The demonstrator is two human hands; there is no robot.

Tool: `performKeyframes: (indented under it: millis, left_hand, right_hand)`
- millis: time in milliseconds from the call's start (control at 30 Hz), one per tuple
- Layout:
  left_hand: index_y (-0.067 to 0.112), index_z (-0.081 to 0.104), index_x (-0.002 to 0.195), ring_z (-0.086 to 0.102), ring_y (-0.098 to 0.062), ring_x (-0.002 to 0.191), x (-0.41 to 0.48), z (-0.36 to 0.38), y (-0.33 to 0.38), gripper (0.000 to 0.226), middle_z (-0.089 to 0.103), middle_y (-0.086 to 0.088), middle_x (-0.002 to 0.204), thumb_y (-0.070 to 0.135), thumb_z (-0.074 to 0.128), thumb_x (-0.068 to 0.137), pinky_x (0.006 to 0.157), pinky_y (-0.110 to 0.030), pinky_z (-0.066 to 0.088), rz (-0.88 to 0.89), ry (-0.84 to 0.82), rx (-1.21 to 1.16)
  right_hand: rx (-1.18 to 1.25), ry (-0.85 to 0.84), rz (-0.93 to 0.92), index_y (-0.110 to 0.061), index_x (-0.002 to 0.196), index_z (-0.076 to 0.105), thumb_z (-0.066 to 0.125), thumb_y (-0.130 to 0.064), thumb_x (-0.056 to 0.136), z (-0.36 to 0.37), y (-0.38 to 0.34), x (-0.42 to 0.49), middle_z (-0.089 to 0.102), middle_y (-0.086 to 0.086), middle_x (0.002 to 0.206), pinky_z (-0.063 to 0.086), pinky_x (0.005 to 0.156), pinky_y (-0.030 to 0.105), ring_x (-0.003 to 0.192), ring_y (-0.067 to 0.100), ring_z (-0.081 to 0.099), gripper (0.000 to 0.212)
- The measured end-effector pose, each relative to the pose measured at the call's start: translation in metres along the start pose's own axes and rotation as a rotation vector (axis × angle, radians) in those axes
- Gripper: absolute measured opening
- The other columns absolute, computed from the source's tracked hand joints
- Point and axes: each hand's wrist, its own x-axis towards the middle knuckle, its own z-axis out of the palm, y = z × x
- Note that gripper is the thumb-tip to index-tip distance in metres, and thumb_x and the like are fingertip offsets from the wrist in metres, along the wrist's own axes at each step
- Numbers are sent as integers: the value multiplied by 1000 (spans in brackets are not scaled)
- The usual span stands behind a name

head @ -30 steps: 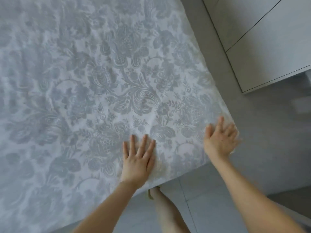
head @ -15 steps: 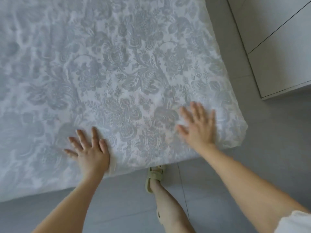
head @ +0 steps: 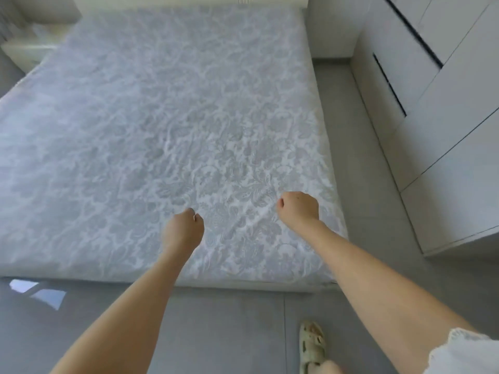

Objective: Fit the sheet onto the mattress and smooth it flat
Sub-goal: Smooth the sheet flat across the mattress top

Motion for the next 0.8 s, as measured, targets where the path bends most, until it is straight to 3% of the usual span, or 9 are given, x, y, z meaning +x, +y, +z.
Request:
performKeyframes:
  millis: [200,267,333,400,500,633,800]
  left_hand:
    - [8,60,94,54,-28,58,-19,-99,76,29,57,-9,68,24,37,97,50,-28,39,-34,237,-16]
    - [10,61,96,52,-27,62,-15,-121,106,29,55,-7,71,25,37,96,54,-28,37,-66,304,19]
    - [11,62,98,51,-27,66,-11,-130,139,29,55,-7,75,25,37,96,56,-29,37,-111,358,21]
    - [11,63,101,52,-27,67,-7,-128,175,30,57,-7,77,26,37,95,57,-30,37,-171,397,-8]
    - [12,61,106,53,-28,67,1,-111,237,30,59,-9,79,28,38,96,59,-30,39,-208,419,-61]
    - [12,60,112,57,-26,66,17,-80,304,30,67,-9,84,27,39,97,56,-30,43,-177,397,-107]
    - [10,56,123,59,-30,102,69,-44,350,33,64,-11,117,26,42,97,71,-31,40,-147,409,-149]
  right_hand:
    - [107,62,-187,-15,55,28,36,-13,94,-102,19,9,29,-2,51,18,45,26,46,14,22,39]
    - [120,77,-257,-13,58,37,36,-16,95,-127,47,18,38,0,54,22,46,27,50,17,32,37]
    - [118,77,-319,-10,73,56,35,-20,97,-147,85,28,57,4,65,28,49,28,58,21,45,33]
    - [94,77,-384,-9,89,62,36,-22,98,-168,125,42,63,6,75,29,50,29,62,23,51,30]
    - [49,105,-442,-10,92,60,35,-21,98,-197,184,64,61,5,74,30,50,29,62,23,49,28]
    - [86,81,-443,-17,125,56,35,-25,99,-220,241,106,69,2,100,48,73,31,88,23,62,34]
    - [92,55,-485,-20,134,49,35,-28,100,-218,274,181,68,0,109,44,73,29,97,21,62,38]
